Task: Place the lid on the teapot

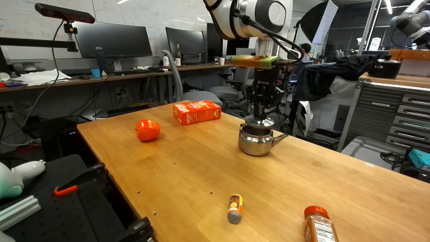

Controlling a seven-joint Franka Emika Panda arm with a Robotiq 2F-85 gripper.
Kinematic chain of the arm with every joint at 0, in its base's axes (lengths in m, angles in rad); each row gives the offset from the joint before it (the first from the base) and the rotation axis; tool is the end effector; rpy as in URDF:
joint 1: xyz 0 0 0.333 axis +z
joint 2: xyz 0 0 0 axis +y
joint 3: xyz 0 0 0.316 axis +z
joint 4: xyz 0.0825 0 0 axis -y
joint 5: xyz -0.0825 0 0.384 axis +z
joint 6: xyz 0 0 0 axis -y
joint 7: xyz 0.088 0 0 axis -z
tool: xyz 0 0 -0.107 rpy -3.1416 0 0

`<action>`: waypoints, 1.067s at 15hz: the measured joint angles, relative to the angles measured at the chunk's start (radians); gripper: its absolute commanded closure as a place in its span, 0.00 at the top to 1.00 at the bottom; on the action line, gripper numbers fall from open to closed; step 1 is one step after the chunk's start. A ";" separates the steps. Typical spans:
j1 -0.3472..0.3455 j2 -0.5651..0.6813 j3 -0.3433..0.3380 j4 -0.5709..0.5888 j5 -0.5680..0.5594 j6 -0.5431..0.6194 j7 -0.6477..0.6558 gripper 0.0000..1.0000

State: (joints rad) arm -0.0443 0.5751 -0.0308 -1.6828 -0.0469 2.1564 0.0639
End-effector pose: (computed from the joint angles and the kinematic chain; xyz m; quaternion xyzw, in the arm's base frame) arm 0.6652 -0.0499 0.2584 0.9969 -0.0534 -0.0508 0.0271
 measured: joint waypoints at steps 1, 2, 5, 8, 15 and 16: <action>0.000 0.002 0.000 0.000 0.000 0.000 0.000 0.07; 0.000 0.003 0.000 0.000 0.000 0.000 0.000 0.07; 0.000 0.009 0.000 0.000 0.000 0.000 0.000 0.07; 0.000 0.016 0.000 0.001 0.000 0.000 0.000 0.07; 0.000 0.027 0.000 0.007 0.000 0.005 0.002 0.07; 0.000 0.027 0.000 0.007 0.000 0.008 0.003 0.07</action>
State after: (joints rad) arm -0.0443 0.6024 -0.0308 -1.6753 -0.0469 2.1644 0.0666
